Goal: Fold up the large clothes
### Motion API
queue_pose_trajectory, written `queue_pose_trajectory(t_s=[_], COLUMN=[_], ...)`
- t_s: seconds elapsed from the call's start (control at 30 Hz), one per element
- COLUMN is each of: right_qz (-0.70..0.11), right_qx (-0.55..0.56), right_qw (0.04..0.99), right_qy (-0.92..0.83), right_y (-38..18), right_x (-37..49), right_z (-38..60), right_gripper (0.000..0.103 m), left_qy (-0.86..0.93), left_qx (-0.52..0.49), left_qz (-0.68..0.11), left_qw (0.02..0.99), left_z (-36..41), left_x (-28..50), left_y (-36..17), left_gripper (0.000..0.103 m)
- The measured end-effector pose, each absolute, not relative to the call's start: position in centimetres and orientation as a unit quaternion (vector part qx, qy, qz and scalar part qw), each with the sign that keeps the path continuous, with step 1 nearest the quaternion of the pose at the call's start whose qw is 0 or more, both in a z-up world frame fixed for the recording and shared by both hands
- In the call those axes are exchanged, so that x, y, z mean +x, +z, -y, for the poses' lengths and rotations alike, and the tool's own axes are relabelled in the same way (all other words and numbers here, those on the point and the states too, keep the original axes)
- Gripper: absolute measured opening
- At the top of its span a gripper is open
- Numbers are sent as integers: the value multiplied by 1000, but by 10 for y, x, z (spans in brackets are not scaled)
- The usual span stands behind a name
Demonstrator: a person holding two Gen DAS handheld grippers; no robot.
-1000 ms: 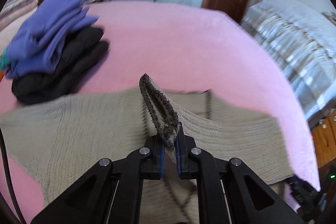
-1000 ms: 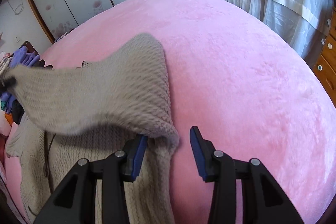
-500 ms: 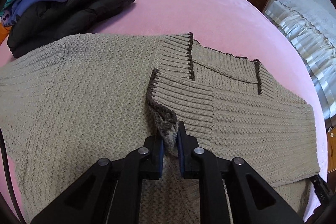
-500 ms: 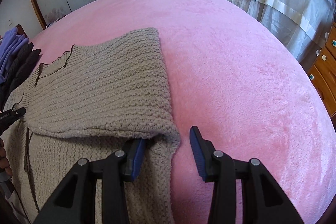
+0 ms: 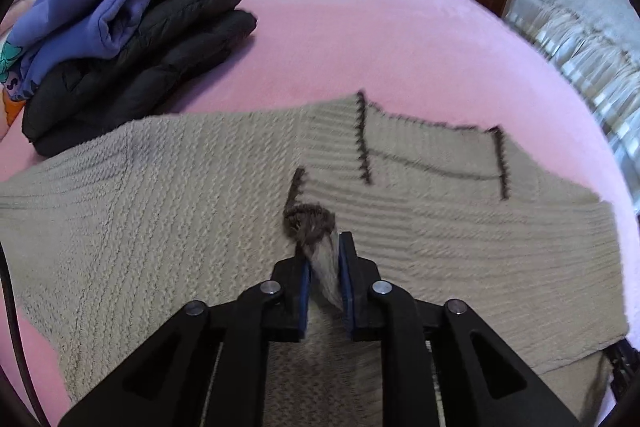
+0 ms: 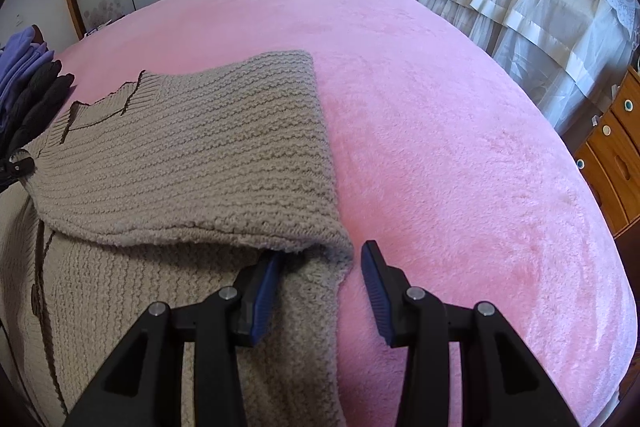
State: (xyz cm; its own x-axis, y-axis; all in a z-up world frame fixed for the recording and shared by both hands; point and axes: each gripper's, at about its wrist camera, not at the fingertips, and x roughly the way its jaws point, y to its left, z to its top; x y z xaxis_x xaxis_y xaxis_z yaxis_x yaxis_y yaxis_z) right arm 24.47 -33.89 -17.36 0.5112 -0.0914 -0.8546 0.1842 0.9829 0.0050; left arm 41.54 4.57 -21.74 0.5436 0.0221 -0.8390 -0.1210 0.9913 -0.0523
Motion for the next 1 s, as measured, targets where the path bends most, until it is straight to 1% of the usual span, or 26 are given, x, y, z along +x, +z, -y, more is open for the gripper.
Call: queue_pose_trajectory(t_s=[0.03,0.07,0.1,0.13,0.17,0.3,0.37,0.7,0.77,0.9,0.97,1.0], right_qz=[-490,-491,-490,-490,-488,-479,-475,-441,-432,-411,-400,-395], right_qx=[46,47,49,50,52,56,57,58,55,49,47,46], right_qw=[867,866,867,867,868,874,876,895,900,910,915,917], right_qy=[-80,-79,-77,-76,-74,-66,-61,-35,-32,-25,-20,-19], right_y=[-173,-171,-169,-166,-163,-145,-135,-69,-55,-24,-9,-2], right_x=[243,241,239,236,232,217,209,164,156,139,131,127], right_z=[338,337,336,336,336,332,327,292,285,271,266,264], right_gripper=[42,42,42,42,42,42,42,42,42,42,42,42], left_qy=[53,62,70,72,73,58,44,-14,-27,-38,-39,-39], left_qx=[-39,-28,-17,-11,-10,-22,-27,-22,-21,-12,-12,-15], left_qz=[-483,-483,-483,-481,-477,-468,-463,-435,-424,-396,-381,-373], left_qw=[873,873,873,874,876,881,885,900,905,918,924,927], left_z=[-46,-46,-47,-48,-49,-54,-55,-47,-46,-47,-49,-51], left_x=[414,413,409,404,400,376,361,277,255,215,197,190], left_y=[-220,-220,-218,-213,-208,-179,-161,-86,-69,-36,-23,-17], left_gripper=[31,48,57,70,73,73,76,76,81,85,93,94])
